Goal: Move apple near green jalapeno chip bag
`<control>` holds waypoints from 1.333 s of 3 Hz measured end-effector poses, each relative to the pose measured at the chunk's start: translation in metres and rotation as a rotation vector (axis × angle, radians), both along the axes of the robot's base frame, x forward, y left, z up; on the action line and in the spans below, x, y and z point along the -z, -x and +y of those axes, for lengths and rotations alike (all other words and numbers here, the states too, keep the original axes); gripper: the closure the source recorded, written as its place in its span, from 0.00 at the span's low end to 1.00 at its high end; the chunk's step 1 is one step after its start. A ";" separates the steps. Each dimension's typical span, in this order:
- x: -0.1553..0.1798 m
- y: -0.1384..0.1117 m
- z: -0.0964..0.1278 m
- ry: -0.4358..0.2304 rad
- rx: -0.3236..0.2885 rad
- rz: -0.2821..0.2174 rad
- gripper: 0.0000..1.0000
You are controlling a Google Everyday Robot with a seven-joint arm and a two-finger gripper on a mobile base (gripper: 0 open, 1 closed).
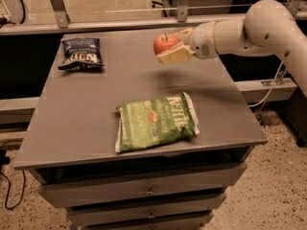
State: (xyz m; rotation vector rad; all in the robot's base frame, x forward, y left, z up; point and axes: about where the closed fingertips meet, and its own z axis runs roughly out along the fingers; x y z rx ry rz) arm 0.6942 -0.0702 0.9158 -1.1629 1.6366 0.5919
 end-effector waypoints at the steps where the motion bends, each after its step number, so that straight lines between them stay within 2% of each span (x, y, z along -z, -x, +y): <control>1: 0.009 0.039 -0.005 0.020 -0.084 0.039 1.00; 2: 0.021 0.064 -0.002 0.030 -0.183 0.089 1.00; 3: 0.032 0.079 0.001 0.030 -0.256 0.136 1.00; 4: 0.047 0.087 0.013 0.007 -0.328 0.170 0.98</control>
Offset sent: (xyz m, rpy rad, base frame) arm -0.0974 -0.0048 -0.0341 -0.0465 0.1564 0.3132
